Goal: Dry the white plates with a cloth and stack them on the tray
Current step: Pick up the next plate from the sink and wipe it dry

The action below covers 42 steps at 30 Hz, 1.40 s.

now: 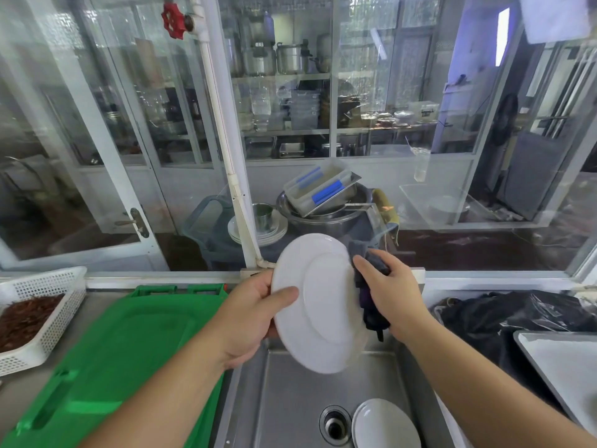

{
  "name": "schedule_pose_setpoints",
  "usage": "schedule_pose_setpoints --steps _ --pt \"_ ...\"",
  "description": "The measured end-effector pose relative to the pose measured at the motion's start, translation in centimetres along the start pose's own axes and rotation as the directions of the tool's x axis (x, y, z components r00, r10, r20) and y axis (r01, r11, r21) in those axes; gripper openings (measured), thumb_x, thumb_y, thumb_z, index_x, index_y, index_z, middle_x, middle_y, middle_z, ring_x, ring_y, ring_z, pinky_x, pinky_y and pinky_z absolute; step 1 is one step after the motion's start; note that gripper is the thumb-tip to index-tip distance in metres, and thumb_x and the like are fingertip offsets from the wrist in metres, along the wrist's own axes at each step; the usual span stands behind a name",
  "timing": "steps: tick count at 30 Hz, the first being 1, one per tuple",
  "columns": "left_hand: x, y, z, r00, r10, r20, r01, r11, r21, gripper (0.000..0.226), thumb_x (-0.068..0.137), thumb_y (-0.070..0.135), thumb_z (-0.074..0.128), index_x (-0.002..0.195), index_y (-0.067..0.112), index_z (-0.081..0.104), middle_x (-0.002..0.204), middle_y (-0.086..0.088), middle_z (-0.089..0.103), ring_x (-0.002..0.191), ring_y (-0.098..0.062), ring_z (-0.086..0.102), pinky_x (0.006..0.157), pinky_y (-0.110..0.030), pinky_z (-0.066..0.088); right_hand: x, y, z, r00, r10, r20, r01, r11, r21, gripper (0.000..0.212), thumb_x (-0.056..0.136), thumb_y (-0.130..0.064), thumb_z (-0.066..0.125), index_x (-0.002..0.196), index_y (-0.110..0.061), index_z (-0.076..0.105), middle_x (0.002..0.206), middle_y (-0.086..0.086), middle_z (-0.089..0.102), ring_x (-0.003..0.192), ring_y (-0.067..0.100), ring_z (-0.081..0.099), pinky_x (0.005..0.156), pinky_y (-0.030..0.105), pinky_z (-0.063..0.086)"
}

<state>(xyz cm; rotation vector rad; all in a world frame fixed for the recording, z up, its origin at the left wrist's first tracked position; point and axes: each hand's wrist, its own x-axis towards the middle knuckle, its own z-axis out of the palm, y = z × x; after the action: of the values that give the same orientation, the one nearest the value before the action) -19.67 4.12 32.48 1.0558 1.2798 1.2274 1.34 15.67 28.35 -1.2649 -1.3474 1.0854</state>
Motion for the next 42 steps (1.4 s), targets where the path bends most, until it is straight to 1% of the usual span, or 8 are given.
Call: schedule_pose_setpoints --steps 5,13,16,19,22,26,32,42 --pt "0.0 -0.1 0.5 0.996 0.088 0.035 -0.089 0.995 0.045 0.022 0.101 -0.001 0.056 0.109 0.011 0.073 0.097 -0.005 0.081 0.085 -0.012 0.075 0.064 -0.02 0.056 0.1 -2.9 0.5 0.94 -0.323 0.106 0.34 0.882 -0.327 0.037 0.096 -0.048 0.071 0.132 -0.039 0.069 0.115 -0.024 0.062 0.104 -0.003 0.054 0.092 0.02 0.04" --pt "-0.2 -0.8 0.9 0.998 0.061 0.016 -0.057 0.981 -0.183 0.037 0.088 0.015 0.067 0.123 0.002 0.068 0.123 -0.028 0.071 0.106 -0.033 0.069 0.085 -0.04 0.061 -1.9 -8.1 2.2 0.512 -0.692 0.509 0.859 0.387 -0.336 0.039 0.095 -0.035 0.077 0.131 -0.022 0.073 0.131 0.0 0.067 0.117 0.017 0.064 0.098 0.028 0.051" --pt "-0.9 -0.8 0.8 0.999 0.053 -0.002 -0.052 0.966 -0.254 0.045 0.083 0.016 0.066 0.125 0.002 0.067 0.125 -0.028 0.07 0.11 -0.035 0.068 0.09 -0.046 0.059 -0.7 -8.4 2.1 0.651 -0.628 0.426 0.758 0.516 -0.398 0.037 0.098 -0.036 0.073 0.132 -0.022 0.073 0.125 0.003 0.068 0.113 0.02 0.062 0.097 0.032 0.049" --pt "-1.4 -0.6 0.8 0.996 0.068 -0.057 -0.083 0.948 -0.306 0.042 0.08 0.015 0.065 0.121 0.006 0.069 0.123 -0.024 0.072 0.107 -0.034 0.067 0.091 -0.046 0.058 1.2 -7.9 0.9 0.858 -0.452 0.244 0.512 0.719 -0.47 0.024 0.098 -0.045 0.07 0.119 -0.036 0.075 0.101 -0.018 0.071 0.097 -0.002 0.058 0.081 0.011 0.038" --pt "-1.6 -0.7 0.8 0.986 0.128 -0.105 -0.155 0.939 -0.308 0.037 0.079 0.015 0.065 0.116 0.01 0.071 0.109 -0.016 0.077 0.099 -0.03 0.068 0.077 -0.041 0.062 2.2 -6.7 0.0 0.977 -0.153 0.151 0.188 0.947 -0.261 0.012 0.097 -0.05 0.067 0.09 -0.042 0.073 0.076 -0.037 0.065 0.076 0.007 0.07 0.068 0.022 0.056" --pt "-1.2 -1.1 0.9 0.957 0.227 -0.179 -0.269 0.928 -0.259 0.025 0.083 0.015 0.072 0.106 0.021 0.08 0.112 -0.006 0.079 0.101 -0.021 0.074 0.085 -0.04 0.063 1.4 -4.6 0.1 0.989 0.087 0.121 -0.101 0.988 0.116 0.01 0.094 -0.045 0.072 0.093 -0.036 0.077 0.073 0.0 0.073 0.054 0.015 0.065 0.052 0.031 0.055" --pt "-0.9 -2.1 1.7 0.927 0.306 -0.219 -0.338 0.932 -0.13 0.032 0.075 0.04 0.078 0.107 0.04 0.079 0.116 -0.001 0.078 0.108 -0.02 0.074 0.087 -0.044 0.061 -0.5 -1.3 1.7 0.925 0.328 0.194 -0.381 0.781 0.495 0.017 0.101 -0.032 0.07 0.096 -0.017 0.07 0.068 0.007 0.058 0.035 0.016 0.042 0.039 0.022 0.038" --pt "-0.7 0.6 0.8 1.0 0.028 -0.007 -0.029 0.967 -0.255 0.05 0.084 0.023 0.077 0.132 0.027 0.065 0.122 -0.01 0.076 0.106 -0.027 0.074 0.083 -0.047 0.062 0.1 -1.3 -0.2 0.987 0.159 0.027 -0.16 0.947 0.278 0.008 0.088 -0.039 0.08 0.092 -0.033 0.079 0.071 0.003 0.069 0.057 0.019 0.06 0.053 0.029 0.053"
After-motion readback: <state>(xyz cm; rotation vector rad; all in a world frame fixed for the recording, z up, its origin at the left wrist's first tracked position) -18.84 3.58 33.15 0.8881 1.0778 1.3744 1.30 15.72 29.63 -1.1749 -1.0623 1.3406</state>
